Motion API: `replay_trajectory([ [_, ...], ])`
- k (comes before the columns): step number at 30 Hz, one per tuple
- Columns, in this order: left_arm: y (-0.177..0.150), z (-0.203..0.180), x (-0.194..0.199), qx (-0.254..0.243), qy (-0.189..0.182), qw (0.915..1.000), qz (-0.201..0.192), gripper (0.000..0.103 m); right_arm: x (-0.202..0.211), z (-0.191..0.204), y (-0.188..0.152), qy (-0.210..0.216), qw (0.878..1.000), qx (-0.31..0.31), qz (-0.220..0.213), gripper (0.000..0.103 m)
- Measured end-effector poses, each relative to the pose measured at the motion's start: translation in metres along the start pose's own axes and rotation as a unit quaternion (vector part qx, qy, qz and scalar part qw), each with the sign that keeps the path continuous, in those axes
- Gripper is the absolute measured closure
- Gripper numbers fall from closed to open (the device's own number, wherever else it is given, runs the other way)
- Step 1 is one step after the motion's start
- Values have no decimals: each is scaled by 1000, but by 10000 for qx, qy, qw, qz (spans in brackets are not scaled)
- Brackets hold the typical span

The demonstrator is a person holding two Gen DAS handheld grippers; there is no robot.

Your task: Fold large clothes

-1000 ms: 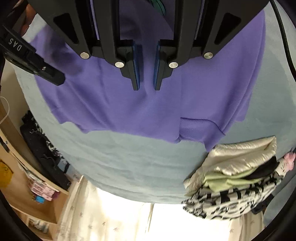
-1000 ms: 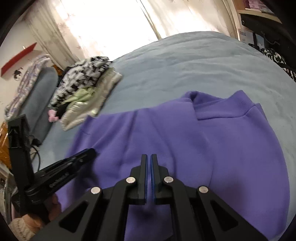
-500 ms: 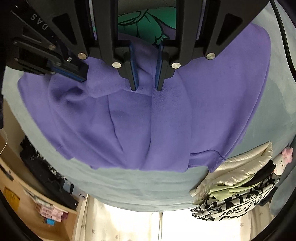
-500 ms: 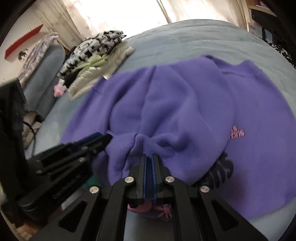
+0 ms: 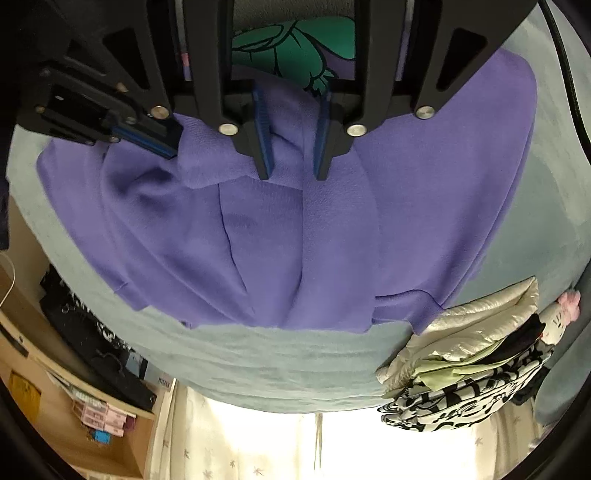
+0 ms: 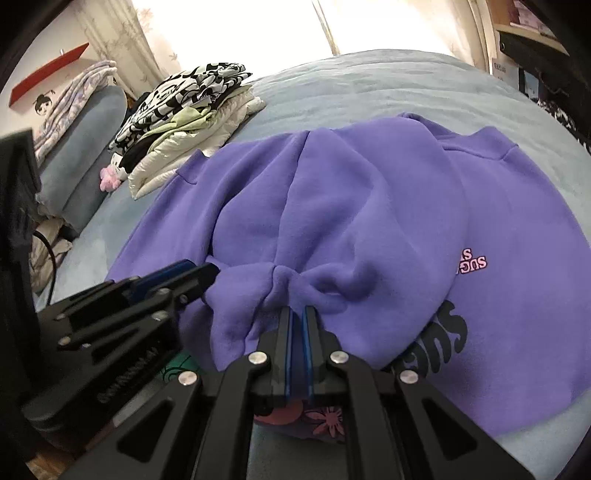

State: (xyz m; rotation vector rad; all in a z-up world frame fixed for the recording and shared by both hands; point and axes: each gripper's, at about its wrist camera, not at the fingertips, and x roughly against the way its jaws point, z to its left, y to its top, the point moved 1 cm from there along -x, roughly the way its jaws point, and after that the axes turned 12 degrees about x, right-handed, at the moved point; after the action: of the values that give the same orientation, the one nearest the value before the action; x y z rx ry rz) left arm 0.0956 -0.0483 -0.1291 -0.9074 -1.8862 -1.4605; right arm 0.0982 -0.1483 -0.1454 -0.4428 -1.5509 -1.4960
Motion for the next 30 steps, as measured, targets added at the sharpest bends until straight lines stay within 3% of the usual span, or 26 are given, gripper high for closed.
replay_trajectory([
  [3, 2, 2, 15, 68, -11, 9998, -172, 54, 0, 4, 0, -156, 9998, 91, 12, 98],
  [8, 3, 8, 46, 6, 4, 9988, -485, 53, 1, 11, 1, -404, 9989, 227, 97, 98],
  [14, -4, 27, 83, 210, -71, 9982, -555, 51, 17, 21, 3, -690, 9971, 172, 254, 98],
  [20, -18, 49, 115, 391, -58, 9972, -628, 46, 47, 34, -8, -690, 9974, 115, 161, 98],
  [30, -49, 84, 140, 950, -288, 9943, -386, 42, 87, 58, -25, -701, 9974, 132, -59, 98],
])
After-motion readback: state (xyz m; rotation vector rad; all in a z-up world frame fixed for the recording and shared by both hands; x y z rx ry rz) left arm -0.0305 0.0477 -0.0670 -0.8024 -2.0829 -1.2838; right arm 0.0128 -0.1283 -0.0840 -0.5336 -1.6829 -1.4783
